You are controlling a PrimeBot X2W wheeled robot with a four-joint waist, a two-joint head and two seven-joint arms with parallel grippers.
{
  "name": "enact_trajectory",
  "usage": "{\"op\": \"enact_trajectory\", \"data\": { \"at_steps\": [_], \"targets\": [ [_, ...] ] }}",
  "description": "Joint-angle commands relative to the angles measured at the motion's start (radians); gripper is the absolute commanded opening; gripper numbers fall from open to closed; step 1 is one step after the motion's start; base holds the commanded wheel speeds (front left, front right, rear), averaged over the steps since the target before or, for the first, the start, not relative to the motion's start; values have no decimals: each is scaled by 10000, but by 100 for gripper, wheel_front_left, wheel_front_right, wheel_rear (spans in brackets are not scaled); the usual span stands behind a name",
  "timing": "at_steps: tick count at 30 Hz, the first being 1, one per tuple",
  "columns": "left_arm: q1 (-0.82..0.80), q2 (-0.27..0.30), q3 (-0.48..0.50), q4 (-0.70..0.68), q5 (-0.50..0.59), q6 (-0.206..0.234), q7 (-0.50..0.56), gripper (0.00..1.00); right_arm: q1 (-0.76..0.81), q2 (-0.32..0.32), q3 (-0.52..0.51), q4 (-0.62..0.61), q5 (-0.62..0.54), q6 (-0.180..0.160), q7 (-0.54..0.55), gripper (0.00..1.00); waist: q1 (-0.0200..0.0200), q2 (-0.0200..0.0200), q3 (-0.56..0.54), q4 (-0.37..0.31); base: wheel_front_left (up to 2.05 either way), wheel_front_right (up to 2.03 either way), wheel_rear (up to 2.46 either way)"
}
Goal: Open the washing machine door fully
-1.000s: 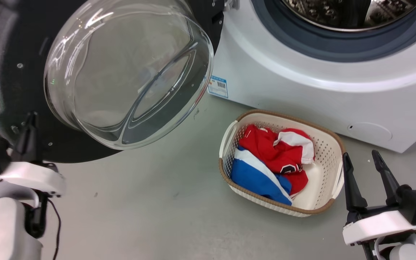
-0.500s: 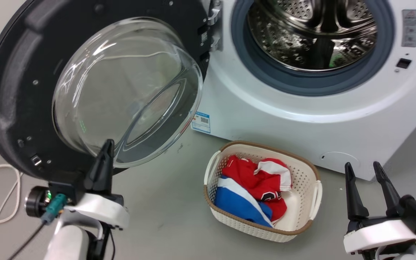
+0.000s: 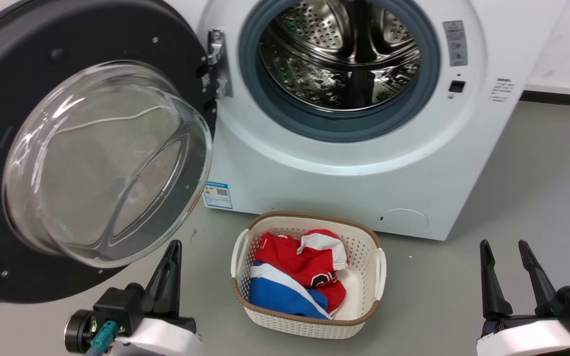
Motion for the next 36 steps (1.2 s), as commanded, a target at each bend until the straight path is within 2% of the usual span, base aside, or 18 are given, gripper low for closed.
{"op": "enact_trajectory", "data": {
  "at_steps": [1, 3, 4, 14, 20, 36],
  "targets": [
    [115, -52, 42, -83, 96, 57, -26, 0, 90, 18, -9, -48, 44, -7, -24, 100, 1, -1, -74, -233, 0, 0, 0],
    [327, -176, 56, -158, 150, 57, -26, 50, 144, 20, -1, -62, -53, -5, -26, 100, 1, -1, -53, -382, 0, 0, 0],
    [416, -215, -2, -175, 299, 42, -26, 100, 183, 20, 17, -58, -169, -5, -24, 100, 1, -1, -48, -453, 0, 0, 0],
    [837, -408, -158, -234, 1114, 88, -26, 100, 336, 18, -87, 64, -1089, -7, -26, 100, 1, -1, 31, -973, 0, 0, 0],
    [729, -472, -103, -288, 1242, 88, -26, 100, 259, 20, -203, 90, -1596, -7, -24, 100, 1, -1, 95, -1109, 0, 0, 0],
    [832, -562, 9, -455, 1233, -142, -26, 100, 227, 19, -201, -5, -1300, -7, -26, 100, 1, -1, 97, -1059, 0, 0, 0]
  ]
}}
